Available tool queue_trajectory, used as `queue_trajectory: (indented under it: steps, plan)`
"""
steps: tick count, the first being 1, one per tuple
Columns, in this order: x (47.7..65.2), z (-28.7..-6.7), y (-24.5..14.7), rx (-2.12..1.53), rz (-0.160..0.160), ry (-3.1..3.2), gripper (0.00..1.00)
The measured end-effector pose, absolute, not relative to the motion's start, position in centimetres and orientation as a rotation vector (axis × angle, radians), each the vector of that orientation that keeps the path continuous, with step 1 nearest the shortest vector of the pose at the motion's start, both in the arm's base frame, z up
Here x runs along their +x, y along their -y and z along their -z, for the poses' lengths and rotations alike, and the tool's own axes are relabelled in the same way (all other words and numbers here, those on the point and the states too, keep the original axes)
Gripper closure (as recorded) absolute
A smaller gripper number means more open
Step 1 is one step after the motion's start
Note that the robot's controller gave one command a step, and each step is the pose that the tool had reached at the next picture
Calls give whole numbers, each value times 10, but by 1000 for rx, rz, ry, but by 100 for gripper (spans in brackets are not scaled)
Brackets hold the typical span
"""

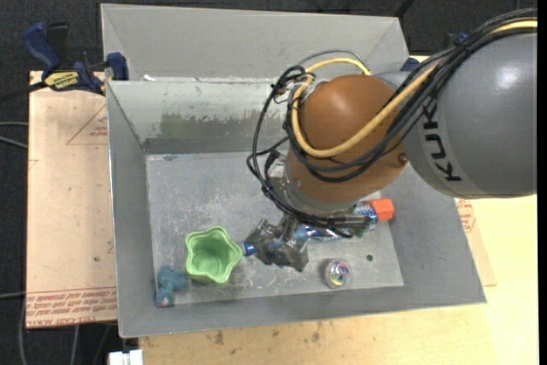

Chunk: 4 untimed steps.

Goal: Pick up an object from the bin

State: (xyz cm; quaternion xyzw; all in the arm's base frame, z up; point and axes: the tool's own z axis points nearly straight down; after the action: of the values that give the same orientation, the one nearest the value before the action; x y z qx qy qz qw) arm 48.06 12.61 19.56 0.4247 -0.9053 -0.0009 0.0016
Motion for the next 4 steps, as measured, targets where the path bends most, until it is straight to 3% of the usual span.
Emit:
queue_trajectory:
  steps: [1, 2, 3, 4]
  plan:
    - [477, -161, -131, 1322, 4, 2846, 100]
    - [484, -195, -133, 1333, 1, 2852, 100]
    - [489, -158, -139, 1115, 3, 2936, 100]
    - [489, -159, -139, 1113, 3, 2938, 0]
